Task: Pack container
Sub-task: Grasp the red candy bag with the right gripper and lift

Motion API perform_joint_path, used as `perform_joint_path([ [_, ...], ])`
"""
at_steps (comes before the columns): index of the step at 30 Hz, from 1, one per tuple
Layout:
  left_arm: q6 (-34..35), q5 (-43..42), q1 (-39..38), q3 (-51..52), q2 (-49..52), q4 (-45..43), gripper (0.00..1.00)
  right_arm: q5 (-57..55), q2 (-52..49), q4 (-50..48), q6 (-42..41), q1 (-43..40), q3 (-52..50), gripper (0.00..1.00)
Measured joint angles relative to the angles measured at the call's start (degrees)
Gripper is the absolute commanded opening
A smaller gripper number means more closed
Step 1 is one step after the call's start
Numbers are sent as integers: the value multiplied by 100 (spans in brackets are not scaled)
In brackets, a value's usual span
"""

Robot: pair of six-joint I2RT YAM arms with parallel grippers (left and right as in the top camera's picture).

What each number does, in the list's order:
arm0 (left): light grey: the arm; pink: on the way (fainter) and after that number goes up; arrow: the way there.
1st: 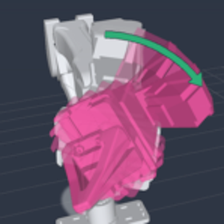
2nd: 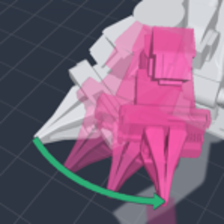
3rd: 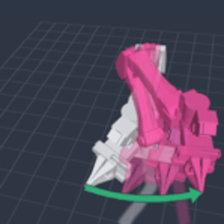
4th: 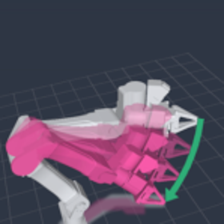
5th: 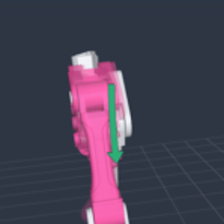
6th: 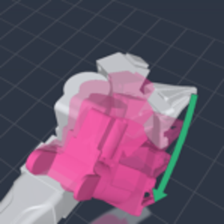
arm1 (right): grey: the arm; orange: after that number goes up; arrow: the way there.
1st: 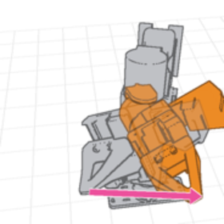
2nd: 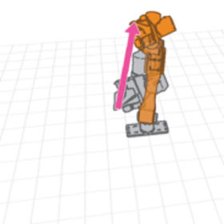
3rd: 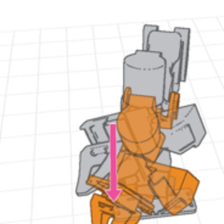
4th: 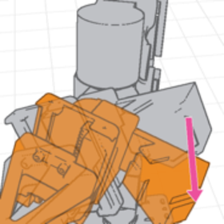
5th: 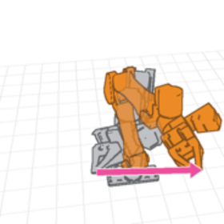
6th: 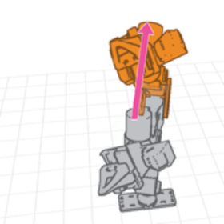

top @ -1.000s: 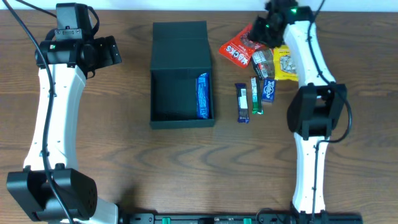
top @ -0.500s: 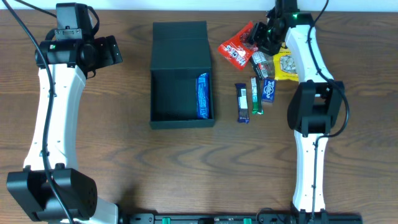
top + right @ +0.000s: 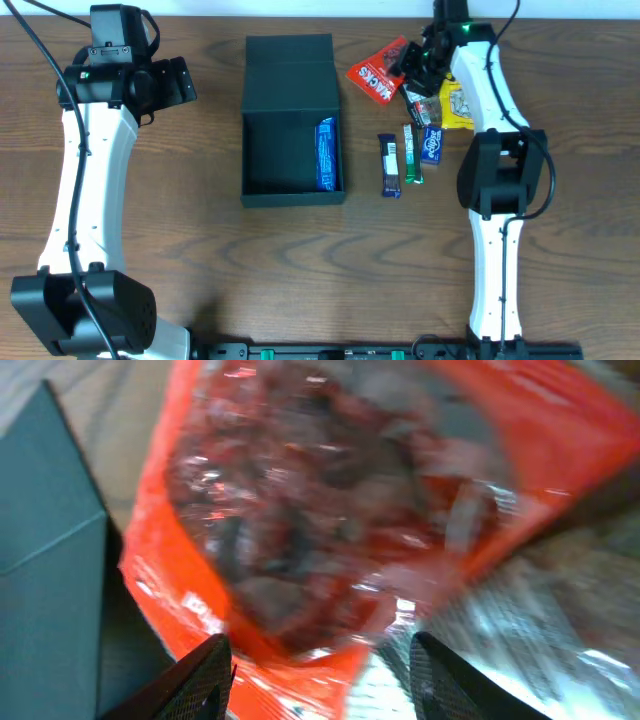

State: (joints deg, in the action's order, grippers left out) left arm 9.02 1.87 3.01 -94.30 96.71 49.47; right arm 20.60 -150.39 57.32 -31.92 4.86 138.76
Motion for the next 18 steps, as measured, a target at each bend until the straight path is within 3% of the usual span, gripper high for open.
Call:
perform_joint_path([
  [6, 0, 0, 0, 0, 0, 0, 96, -118, -11, -114, -94, 98, 0, 57],
  [12, 0, 0, 0, 0, 0, 0, 95, -308, -20, -138, -181, 101, 0, 45],
  [18, 0, 0, 0, 0, 0, 0, 95, -444, -20, -149, -232, 101, 0, 6],
])
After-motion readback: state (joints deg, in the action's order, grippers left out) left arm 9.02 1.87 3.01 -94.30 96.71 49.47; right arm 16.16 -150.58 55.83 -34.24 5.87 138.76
